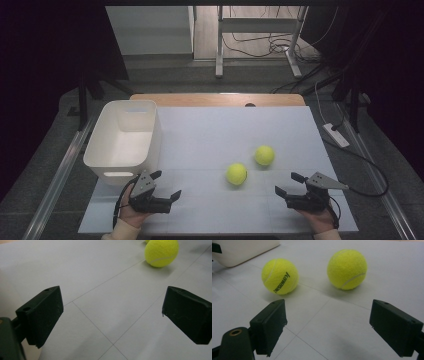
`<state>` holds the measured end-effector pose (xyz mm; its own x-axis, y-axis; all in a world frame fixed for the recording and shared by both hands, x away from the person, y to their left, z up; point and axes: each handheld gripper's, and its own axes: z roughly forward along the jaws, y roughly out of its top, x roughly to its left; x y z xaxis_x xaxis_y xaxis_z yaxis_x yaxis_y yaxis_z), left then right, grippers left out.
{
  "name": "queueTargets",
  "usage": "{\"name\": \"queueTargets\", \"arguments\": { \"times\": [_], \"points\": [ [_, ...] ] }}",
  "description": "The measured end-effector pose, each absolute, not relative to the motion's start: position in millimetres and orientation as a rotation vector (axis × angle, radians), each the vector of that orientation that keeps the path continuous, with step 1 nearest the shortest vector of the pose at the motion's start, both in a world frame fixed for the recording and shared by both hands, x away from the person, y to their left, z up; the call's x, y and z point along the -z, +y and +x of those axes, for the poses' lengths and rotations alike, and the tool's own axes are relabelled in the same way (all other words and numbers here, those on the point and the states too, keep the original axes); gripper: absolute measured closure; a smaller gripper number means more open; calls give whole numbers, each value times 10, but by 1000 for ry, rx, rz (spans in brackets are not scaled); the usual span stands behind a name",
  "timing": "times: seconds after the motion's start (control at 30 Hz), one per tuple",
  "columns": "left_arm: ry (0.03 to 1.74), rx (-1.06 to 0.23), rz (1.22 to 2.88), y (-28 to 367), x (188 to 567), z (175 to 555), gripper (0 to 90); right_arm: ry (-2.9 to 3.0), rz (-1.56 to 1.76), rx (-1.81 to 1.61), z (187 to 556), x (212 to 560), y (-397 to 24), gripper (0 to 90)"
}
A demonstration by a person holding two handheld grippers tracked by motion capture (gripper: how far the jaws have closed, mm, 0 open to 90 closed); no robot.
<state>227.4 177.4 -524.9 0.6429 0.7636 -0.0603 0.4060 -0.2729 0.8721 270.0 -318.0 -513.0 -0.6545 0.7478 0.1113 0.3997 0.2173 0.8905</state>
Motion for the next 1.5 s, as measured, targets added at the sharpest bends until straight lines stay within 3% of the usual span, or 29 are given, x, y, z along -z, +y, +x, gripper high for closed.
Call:
{"name": "queueTargets", "arguments": {
  "times": [1.5],
  "points": [
    [893,-411,1943,1577,5122,2320,36,2173,1061,-1397,2747,5146,-3157,148]
  ]
}}
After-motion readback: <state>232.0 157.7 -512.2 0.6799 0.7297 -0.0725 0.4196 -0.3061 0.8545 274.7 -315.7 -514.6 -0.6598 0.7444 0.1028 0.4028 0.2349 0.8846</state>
